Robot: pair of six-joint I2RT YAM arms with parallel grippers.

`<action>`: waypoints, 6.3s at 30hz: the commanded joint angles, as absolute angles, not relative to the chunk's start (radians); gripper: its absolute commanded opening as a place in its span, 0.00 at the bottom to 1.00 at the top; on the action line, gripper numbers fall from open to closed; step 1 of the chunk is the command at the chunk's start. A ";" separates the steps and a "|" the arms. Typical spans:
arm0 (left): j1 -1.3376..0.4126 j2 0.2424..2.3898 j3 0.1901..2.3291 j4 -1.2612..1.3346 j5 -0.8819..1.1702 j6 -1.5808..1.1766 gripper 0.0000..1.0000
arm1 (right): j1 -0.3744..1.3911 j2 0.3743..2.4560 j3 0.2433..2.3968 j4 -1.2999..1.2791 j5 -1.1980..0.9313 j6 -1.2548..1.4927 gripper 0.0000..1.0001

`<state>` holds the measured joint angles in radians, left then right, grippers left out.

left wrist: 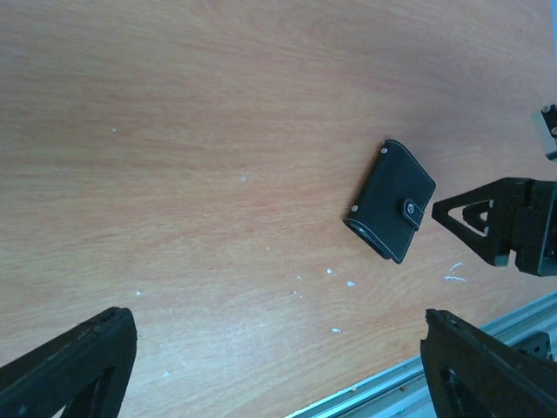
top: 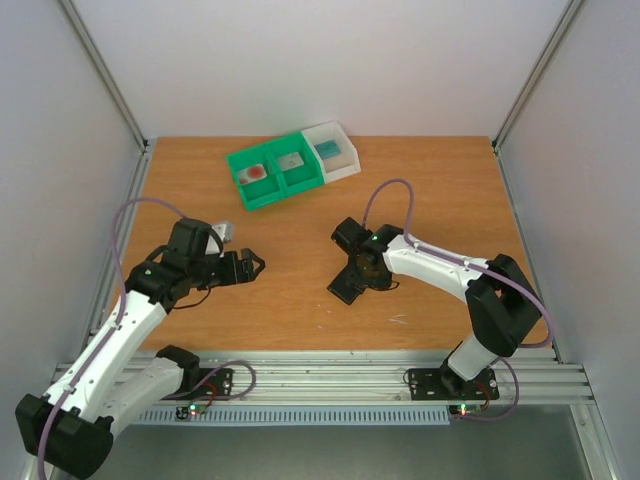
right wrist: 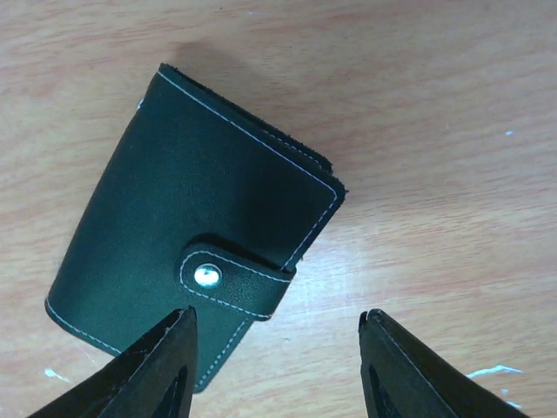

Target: Take the credit cards out of the card holder

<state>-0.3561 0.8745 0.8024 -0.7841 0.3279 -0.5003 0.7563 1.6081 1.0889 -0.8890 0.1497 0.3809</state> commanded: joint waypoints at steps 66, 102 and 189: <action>-0.380 0.841 0.647 -0.639 0.379 -0.606 0.84 | 0.845 1.959 1.378 -0.932 0.266 0.391 0.40; -0.381 0.847 0.631 -0.631 0.381 -0.615 0.84 | 0.870 2.005 1.422 -0.942 0.301 0.342 0.38; -0.382 0.866 0.613 -0.604 0.403 -0.636 0.81 | 0.910 1.960 1.378 -0.925 0.420 0.310 0.24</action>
